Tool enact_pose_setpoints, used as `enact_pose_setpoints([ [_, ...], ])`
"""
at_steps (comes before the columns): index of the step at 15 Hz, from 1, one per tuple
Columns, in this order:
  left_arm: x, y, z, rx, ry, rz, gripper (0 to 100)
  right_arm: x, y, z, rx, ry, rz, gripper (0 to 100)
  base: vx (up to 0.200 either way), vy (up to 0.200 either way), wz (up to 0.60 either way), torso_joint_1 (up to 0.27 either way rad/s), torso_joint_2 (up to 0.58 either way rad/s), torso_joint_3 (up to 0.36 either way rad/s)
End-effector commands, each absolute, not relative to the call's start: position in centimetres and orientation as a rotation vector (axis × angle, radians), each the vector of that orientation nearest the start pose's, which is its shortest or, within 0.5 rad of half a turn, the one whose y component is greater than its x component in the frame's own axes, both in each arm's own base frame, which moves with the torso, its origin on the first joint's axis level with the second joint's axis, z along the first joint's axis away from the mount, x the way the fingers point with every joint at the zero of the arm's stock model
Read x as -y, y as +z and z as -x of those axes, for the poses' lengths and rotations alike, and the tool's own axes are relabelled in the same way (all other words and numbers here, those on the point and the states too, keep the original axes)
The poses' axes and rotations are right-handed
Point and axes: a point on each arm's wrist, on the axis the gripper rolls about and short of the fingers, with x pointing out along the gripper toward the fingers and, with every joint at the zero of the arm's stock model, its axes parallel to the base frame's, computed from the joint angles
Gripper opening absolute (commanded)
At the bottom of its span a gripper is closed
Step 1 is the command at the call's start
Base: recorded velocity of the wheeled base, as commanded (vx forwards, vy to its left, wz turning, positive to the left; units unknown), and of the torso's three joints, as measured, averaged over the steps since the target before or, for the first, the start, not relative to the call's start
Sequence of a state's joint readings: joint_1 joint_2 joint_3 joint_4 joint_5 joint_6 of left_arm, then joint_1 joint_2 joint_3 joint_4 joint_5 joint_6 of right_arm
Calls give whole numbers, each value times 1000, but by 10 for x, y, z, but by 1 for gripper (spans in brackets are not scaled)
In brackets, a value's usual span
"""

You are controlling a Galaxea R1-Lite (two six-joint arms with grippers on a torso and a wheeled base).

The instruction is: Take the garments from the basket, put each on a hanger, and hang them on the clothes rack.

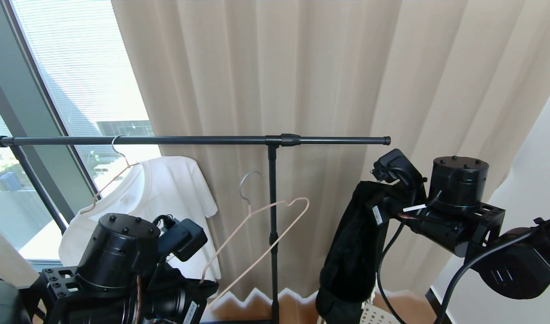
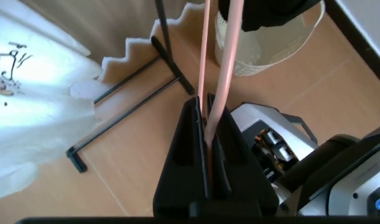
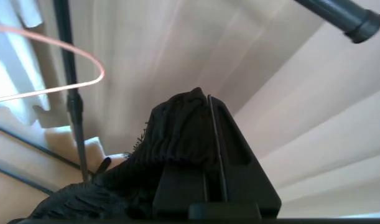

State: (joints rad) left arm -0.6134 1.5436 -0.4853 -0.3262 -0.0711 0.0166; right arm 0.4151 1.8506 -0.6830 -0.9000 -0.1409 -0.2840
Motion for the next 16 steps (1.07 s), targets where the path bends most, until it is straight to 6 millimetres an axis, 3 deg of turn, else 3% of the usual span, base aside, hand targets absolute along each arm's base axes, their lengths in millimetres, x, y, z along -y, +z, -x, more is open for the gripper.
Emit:
enact_pose_setpoints([
  [1,124,112,-181,-672,-710,-240,0,-127,135,-296,-203,276,361,0,0,0,0,0,0,0],
  [4,109,109,-189,-575,-791,-250,0,-122,142,-293,-190,248,400,0,0,0,0,0,0,0],
  [10,97,95,-168,-508,-883,-295,0,-120,145,-296,-192,53,485,0,0,0,0,0,0,0],
  [15,101,89,-161,-527,-930,-305,0,-127,148,-296,-193,-33,499,0,0,0,0,0,0,0],
  [16,109,84,-159,-549,-970,-314,0,-143,149,-289,-185,-27,506,0,0,0,0,0,0,0],
])
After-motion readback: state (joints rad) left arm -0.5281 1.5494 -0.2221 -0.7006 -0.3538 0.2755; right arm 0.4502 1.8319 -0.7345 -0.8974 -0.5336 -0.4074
